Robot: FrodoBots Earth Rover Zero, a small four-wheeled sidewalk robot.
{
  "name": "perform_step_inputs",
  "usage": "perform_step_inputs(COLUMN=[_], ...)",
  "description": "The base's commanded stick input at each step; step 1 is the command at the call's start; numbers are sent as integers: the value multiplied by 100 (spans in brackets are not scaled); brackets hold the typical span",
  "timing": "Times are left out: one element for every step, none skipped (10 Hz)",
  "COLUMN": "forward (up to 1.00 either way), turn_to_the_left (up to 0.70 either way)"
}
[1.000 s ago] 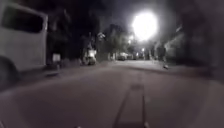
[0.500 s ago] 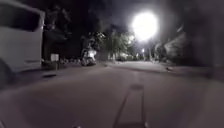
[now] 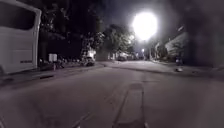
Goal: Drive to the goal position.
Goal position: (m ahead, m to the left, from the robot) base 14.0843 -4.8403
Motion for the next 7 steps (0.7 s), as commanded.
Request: perform_step_inputs(forward=[2,28,50,50,50,50,50], turn_to_the_left=[0,0,0,0,0,0,0])
